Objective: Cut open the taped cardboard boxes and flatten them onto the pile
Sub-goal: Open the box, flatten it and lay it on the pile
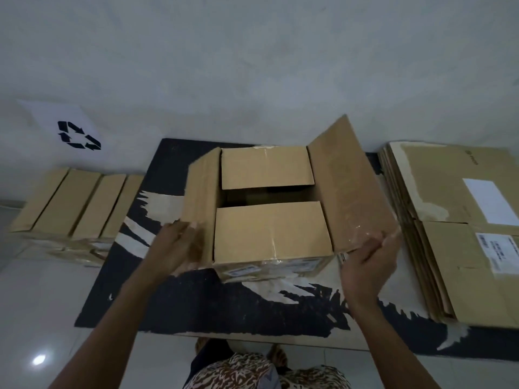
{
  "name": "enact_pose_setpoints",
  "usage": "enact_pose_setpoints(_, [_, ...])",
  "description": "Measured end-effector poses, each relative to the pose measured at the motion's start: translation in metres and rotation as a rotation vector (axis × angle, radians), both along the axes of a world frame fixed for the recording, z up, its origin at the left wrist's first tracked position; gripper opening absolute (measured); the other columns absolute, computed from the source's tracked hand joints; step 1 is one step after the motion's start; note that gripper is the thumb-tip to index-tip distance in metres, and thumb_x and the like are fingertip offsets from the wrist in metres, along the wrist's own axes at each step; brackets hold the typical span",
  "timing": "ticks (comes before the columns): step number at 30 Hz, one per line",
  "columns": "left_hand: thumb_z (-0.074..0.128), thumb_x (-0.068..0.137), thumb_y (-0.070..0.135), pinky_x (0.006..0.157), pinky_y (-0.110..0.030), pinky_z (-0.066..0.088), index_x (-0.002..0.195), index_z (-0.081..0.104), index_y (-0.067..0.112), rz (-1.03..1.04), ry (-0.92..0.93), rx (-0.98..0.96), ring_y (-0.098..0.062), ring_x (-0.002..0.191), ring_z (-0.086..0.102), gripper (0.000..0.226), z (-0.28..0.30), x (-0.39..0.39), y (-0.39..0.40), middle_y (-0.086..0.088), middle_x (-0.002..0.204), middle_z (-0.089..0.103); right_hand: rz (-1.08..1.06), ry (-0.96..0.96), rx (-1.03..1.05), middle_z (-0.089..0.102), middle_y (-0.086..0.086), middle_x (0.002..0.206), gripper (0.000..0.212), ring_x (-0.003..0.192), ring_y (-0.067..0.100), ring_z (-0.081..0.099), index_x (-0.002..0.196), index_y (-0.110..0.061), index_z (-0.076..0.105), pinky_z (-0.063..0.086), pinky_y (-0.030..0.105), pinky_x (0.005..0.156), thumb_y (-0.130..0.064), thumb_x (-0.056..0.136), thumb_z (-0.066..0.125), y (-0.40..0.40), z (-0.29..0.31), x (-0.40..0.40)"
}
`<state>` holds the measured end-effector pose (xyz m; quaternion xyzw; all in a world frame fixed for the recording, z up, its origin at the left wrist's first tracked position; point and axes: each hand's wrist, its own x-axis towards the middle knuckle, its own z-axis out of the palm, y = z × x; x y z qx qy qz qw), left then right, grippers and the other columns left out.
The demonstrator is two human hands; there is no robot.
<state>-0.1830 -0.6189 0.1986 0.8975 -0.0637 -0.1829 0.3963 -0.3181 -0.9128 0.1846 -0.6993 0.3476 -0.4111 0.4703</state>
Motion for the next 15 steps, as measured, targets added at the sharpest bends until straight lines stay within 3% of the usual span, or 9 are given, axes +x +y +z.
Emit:
enact_pose_setpoints(2, [0.033,0.103,0.051,0.080,-0.032,0.048,0.112,0.062,0.011,0.108,0.182,-0.146,-0.021,0.098,0.063,0.050,-0.009,-0.008,-0.018,-0.006,0.105,0.066,-0.113,-0.017,0.396,0.063,0.018,0.104,0.030,0.083,0.003,0.067,0.124,0.006,0.047,0.051,0.011,0.054,-0.014,0.106,0.034,-0.016,-0.009,0.001])
enact_pose_setpoints(4, [0.032,0.100,0.058,0.093,-0.037,0.046,0.117,0.061,0.016,0.176,0.280,-0.262,-0.019,0.106,0.060,0.054,-0.013,-0.011,-0.032,0.000,0.111,0.064,-0.119,0.124,0.836,0.068,0.026,0.100,0.031,0.069,0.024,0.068,0.118,0.005,0.058,0.053,0.027,0.049,-0.018,0.103,0.044,-0.031,-0.028,-0.003])
enact_pose_setpoints(6, [0.033,0.097,0.063,0.099,-0.042,0.045,0.130,0.055,0.015,0.217,0.308,-0.300,-0.021,0.112,0.057,0.062,-0.017,-0.012,-0.042,-0.001,0.123,0.060,-0.074,0.358,0.998,0.068,0.022,0.092,0.034,0.061,0.023,0.060,0.116,0.003,0.061,0.047,0.024,0.043,-0.023,0.094,0.065,-0.035,-0.047,-0.012])
enact_pose_setpoints(8, [0.034,0.099,0.059,0.087,-0.034,0.046,0.136,0.049,0.011,0.232,0.280,-0.280,-0.021,0.110,0.055,0.062,-0.019,-0.015,-0.049,-0.003,0.125,0.056,-0.049,0.443,0.932,0.062,0.018,0.104,0.057,0.074,0.025,0.057,0.132,-0.012,0.050,0.051,0.029,0.052,-0.025,0.083,0.079,-0.027,-0.053,-0.018])
enact_pose_setpoints(10, [0.033,0.103,0.053,0.077,-0.026,0.044,0.137,0.049,0.009,0.232,0.251,-0.269,-0.019,0.106,0.054,0.058,-0.019,-0.015,-0.054,-0.004,0.124,0.055,0.052,0.457,0.617,0.061,0.012,0.118,0.051,0.097,0.025,0.059,0.137,-0.021,0.052,0.056,0.040,0.079,-0.012,0.090,0.070,-0.023,-0.049,-0.020])
enact_pose_setpoints(12, [0.028,0.104,0.052,0.083,-0.029,0.045,0.134,0.053,0.011,0.216,0.285,-0.311,-0.019,0.106,0.057,0.057,-0.018,-0.013,-0.057,-0.006,0.125,0.059,0.206,0.540,0.436,0.067,0.008,0.121,0.037,0.108,0.020,0.060,0.125,-0.014,0.067,0.048,0.041,0.103,0.002,0.094,0.053,-0.022,-0.050,-0.012])
enact_pose_setpoints(15, [0.018,0.101,0.059,0.092,-0.036,0.045,0.126,0.059,0.022,0.207,0.348,-0.413,-0.020,0.108,0.061,0.061,-0.010,-0.010,-0.062,-0.006,0.123,0.063,0.324,0.606,0.520,0.073,0.010,0.109,0.036,0.103,0.025,0.066,0.098,-0.017,0.077,0.050,0.047,0.102,-0.003,0.087,0.046,-0.023,-0.047,0.000])
